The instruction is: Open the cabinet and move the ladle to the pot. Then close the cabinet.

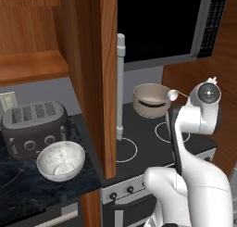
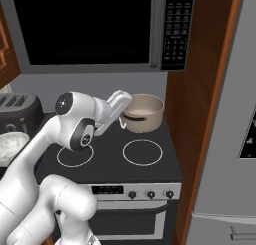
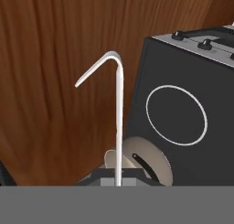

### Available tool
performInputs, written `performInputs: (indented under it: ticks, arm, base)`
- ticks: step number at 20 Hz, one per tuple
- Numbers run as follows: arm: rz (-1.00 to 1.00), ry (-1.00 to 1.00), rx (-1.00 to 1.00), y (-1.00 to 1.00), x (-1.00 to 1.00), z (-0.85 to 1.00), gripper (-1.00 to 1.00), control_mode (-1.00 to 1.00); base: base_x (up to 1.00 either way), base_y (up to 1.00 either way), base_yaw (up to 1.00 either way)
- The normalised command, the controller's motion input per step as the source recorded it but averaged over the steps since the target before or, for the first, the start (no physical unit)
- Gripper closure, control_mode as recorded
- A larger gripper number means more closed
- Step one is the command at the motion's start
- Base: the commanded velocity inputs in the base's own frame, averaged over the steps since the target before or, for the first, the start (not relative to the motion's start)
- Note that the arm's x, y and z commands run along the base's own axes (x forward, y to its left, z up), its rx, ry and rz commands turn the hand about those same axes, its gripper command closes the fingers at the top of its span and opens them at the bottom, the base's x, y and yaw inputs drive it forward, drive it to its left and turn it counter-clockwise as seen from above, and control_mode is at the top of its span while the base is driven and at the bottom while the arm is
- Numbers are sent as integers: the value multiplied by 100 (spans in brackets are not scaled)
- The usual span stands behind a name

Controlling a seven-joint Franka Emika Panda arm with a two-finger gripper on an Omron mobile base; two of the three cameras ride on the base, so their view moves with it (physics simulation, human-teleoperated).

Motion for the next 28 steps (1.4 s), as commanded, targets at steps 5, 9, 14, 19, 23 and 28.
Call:
performInputs:
  ticks: [5, 9, 14, 19, 23, 28]
  arm:
    - [-1, 0, 0, 0, 33, -14, 100, -100]
    - [0, 0, 0, 0, 34, -14, 100, -100]
    - [0, 0, 0, 0, 27, -17, 100, -100]
    - [0, 0, 0, 0, 28, -17, 100, -100]
    - [0, 0, 0, 0, 31, -8, 100, -100]
    - [0, 0, 0, 0, 16, 0, 100, -100]
  base:
    - [0, 0, 0]
    - [0, 0, 0]
    - [0, 0, 0]
    - [0, 0, 0]
    - [0, 0, 0]
    - [0, 0, 0]
